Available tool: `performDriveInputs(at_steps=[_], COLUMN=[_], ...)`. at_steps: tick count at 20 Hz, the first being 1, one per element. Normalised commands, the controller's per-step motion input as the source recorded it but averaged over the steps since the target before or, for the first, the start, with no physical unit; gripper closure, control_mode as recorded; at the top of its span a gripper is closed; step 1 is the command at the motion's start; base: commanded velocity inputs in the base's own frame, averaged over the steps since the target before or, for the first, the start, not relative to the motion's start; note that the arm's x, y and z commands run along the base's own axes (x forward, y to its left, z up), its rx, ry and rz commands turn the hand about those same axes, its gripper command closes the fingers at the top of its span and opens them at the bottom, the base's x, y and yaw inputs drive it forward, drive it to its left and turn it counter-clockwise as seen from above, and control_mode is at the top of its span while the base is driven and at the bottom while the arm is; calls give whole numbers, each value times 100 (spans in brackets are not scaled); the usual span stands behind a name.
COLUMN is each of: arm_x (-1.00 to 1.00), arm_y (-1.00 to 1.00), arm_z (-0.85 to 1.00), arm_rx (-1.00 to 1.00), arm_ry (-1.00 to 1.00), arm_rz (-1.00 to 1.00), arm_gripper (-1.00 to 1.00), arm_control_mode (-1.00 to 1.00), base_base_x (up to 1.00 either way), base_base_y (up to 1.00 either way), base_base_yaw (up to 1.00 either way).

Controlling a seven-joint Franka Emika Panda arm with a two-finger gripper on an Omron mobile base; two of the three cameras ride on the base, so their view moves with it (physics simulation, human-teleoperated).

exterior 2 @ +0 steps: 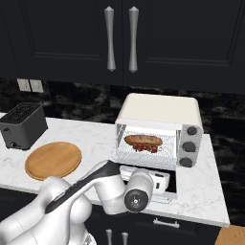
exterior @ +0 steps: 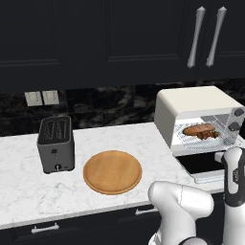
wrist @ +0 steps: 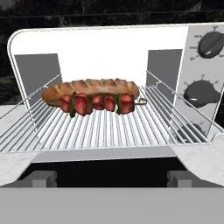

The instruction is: Pick up the kebab skewer and baguette bread, and place them inside the toaster oven. Close the toaster oven door and start by setting the timer.

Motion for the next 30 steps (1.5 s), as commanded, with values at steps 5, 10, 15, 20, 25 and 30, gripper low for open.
performDriveInputs(at_steps=[5,10,15,20,25,30], arm_x=[14,26,23,14,2,4], arm_y=[0,0,0,0,0,0], arm_z=[-5,0,0,-2,-23,-9], arm_rx=[0,0,0,0,0,0], arm_ry=[0,0,0,0,0,0], arm_rz=[0,0,0,0,0,0], arm_gripper=[-100,-100,-100,-100,-100,-100], arm_control_mode=[-100,-100,-100,-100,-100,-100], base_base_x=[0,0,0,0,0,0], base_base_y=[0,0,0,0,0,0], base_base_yaw=[0,0,0,0,0,0])
